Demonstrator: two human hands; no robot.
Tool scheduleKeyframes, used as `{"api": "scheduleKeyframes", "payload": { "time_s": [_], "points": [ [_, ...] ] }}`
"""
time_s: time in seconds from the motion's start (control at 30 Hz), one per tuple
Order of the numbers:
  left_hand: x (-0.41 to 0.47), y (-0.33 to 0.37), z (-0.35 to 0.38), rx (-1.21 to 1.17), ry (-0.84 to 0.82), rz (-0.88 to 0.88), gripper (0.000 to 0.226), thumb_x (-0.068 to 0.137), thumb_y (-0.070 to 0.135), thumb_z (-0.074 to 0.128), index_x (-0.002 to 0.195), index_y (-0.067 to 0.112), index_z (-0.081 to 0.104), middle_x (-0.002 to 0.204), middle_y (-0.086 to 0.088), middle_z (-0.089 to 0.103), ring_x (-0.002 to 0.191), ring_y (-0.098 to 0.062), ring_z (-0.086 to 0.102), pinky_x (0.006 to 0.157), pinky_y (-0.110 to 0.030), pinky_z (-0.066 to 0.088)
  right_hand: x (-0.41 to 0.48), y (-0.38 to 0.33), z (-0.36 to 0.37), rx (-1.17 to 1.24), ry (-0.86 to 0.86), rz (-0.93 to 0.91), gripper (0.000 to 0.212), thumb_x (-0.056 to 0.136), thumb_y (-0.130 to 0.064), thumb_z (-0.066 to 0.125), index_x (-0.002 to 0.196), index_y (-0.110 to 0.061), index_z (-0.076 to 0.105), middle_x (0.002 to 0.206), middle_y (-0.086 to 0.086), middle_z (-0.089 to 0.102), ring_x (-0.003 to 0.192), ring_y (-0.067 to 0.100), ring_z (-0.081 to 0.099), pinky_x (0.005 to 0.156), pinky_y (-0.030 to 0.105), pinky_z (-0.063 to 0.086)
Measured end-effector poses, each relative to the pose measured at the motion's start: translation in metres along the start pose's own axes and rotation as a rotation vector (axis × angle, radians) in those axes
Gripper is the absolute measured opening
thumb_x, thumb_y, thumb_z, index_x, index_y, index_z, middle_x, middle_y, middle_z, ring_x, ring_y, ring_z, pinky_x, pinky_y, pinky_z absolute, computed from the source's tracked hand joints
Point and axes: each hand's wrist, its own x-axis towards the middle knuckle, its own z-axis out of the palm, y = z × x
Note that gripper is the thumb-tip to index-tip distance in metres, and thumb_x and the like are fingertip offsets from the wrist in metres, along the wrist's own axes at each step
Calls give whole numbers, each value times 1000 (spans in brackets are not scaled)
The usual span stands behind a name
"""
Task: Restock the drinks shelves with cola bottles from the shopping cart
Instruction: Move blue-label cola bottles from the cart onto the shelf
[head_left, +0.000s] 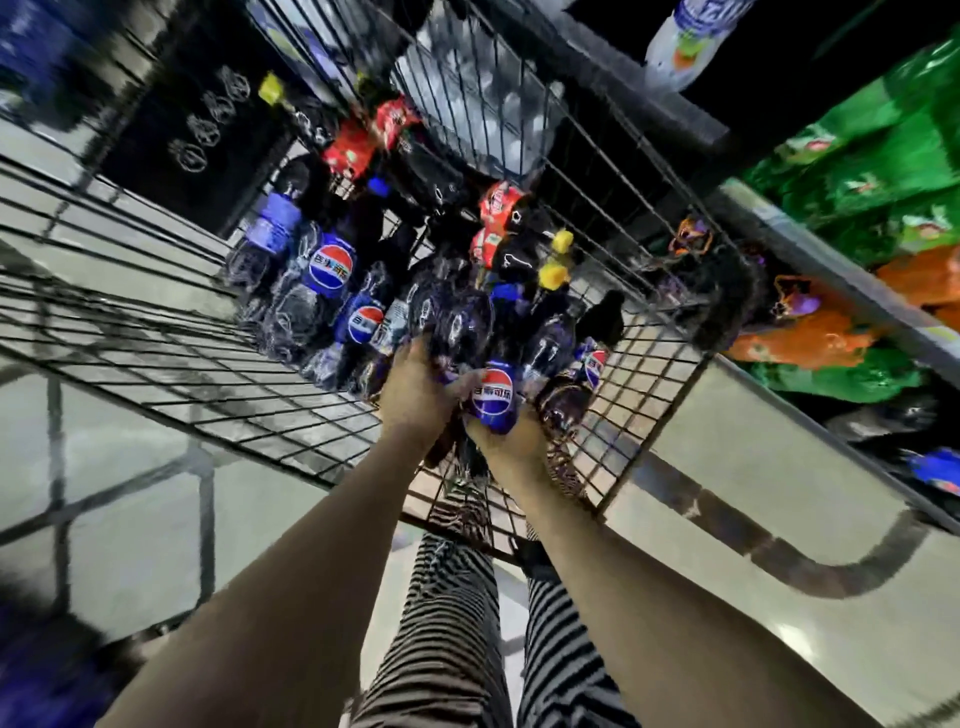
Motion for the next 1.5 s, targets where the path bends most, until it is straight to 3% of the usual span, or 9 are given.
{"api": "scheduleKeyframes", "payload": {
  "time_s": [0.17,0.3,0.43,0.63,0.8,0.97,1.07,1.3,1.5],
  "points": [
    [-8,4,-14,-212,-8,-29,42,79,39,75,106,18,50,87,7,60,87,-21,62,79,-35,52,-6,-15,-19,100,-57,47,36,80,-27,75,110,-10,64,96,5,70,81,15,60,62,20,41],
    [-29,18,-37,-420,-15,-38,68,86,37,69,138,3,41,123,-9,56,115,-23,53,96,-34,44,-31,-20,-43,164,-118,-16,27,82,-30,72,103,-19,58,82,-5,61,69,3,53,53,16,38],
    [-56,33,-63,-548,-33,-16,42,95,32,58,126,4,51,118,-16,62,103,-20,58,80,-17,39,-63,-34,-62,304,-64,-89,26,82,-33,72,102,-22,59,92,-3,65,82,10,59,70,26,46],
    [-96,73,-104,-695,-116,61,64,84,61,55,125,11,53,126,-3,58,109,-22,55,102,-42,40,-118,-60,-103,523,52,-246,23,87,-25,66,109,-18,64,96,-2,67,90,14,60,75,27,42],
    [-140,128,-121,-674,-169,279,72,87,55,57,140,8,43,128,1,51,112,-16,47,95,-31,33,-166,-72,-151,632,153,-368,22,86,-23,69,107,-20,65,99,-2,69,92,12,62,74,24,44],
    [-178,186,-113,-659,-244,391,107,71,80,55,148,11,30,152,-8,34,137,-25,37,112,-39,28,-208,-76,-203,711,206,-529,24,82,-13,72,105,-10,69,98,7,72,89,19,66,75,22,51],
    [-207,222,-106,-668,-304,462,68,83,66,55,129,16,48,126,0,50,116,-18,49,101,-32,36,-227,-70,-235,698,262,-623,23,79,-13,74,101,-13,69,99,6,73,90,16,66,79,20,50],
    [-257,286,-59,-537,-431,659,34,90,49,56,115,25,55,94,13,66,83,2,60,70,-18,46,-251,-38,-312,808,325,-692,24,84,-11,69,108,-11,66,104,4,72,94,14,65,85,20,49],
    [-282,354,2,-572,-509,647,100,43,83,72,121,21,61,112,-1,70,106,-22,65,101,-47,47,-242,6,-404,965,364,-609,36,74,-32,78,105,-16,71,108,3,72,109,24,63,103,44,44]
  ]
}}
